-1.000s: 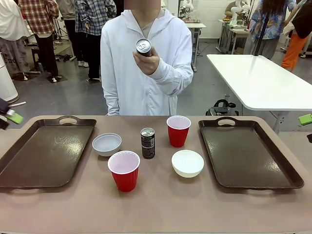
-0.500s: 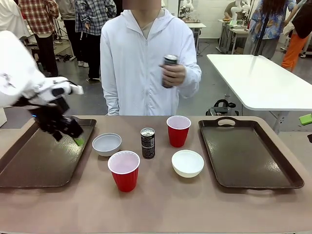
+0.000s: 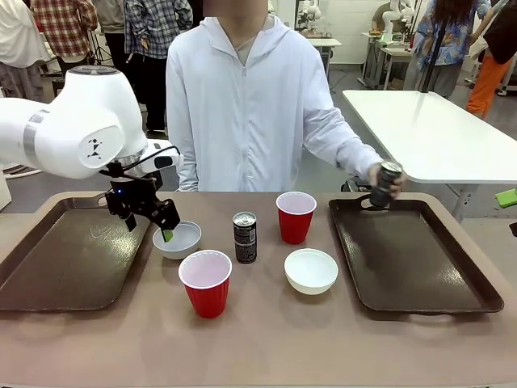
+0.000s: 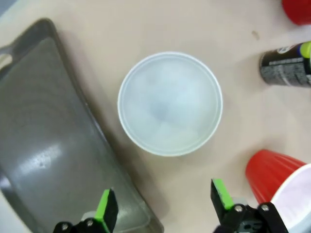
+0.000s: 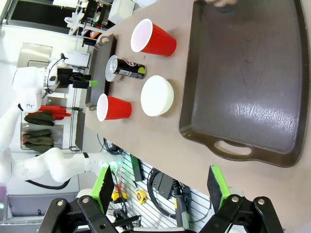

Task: Prepare tableware on both trays.
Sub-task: Pick up a Picnic Bowl from the table and place it on a Handle tray.

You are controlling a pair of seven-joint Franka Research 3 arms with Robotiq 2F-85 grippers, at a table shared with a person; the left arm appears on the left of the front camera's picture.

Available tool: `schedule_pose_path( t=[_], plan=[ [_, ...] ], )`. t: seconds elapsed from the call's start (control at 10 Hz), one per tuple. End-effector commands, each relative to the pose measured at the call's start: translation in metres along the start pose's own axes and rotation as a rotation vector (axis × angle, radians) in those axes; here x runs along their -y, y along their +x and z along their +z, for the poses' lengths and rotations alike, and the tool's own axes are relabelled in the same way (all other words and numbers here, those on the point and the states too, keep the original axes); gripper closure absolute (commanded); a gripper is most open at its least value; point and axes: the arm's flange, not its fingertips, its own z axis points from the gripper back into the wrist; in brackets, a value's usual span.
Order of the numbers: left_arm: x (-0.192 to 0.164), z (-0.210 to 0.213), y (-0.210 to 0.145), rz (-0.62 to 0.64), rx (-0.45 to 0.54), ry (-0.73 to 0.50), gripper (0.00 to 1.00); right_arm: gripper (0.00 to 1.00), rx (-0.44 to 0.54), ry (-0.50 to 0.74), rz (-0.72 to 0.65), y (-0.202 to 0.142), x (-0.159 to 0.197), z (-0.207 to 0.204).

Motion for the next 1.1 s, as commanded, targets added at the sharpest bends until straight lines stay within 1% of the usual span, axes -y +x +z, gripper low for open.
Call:
schedule_pose_path(
  t=[0.0,0.3,0.4,0.5,0.6,0.7,1.0],
  plan=[
    [0.002,-0.003,-0.003,-0.006,0.024,0.006,0.00,0.00,0.011,0.028,0.010,0.001,0.001,-0.001],
    [0.002,-0.003,-0.003,-0.006,0.024,0.006,0.00,0.00,0.011,0.028,0.010,0.001,0.001,-0.001],
    [0.001,0.000,0.000,-0.003,0.003,-0.001,0.00,0.00,0.011,0.028,0.010,0.001,0.001,-0.001],
    [-0.007,-0.008,0.019,0.048,0.022,-0.007,0.00,0.00,0.011,0.028,0.010,0.001,0.001,-0.001],
    [-0.010,-0.012,0.034,0.059,0.033,-0.007,0.00,0.00,0.011,0.028,0.010,0.001,0.001,-0.001],
    [-0.013,-0.021,0.050,0.097,0.014,-0.010,0.00,0.00,0.011,0.028,0.010,0.001,0.001,-0.001],
    [-0.022,-0.051,0.077,0.192,-0.015,-0.010,0.00,0.00,0.011,0.028,0.010,0.001,0.001,-0.001]
  ],
)
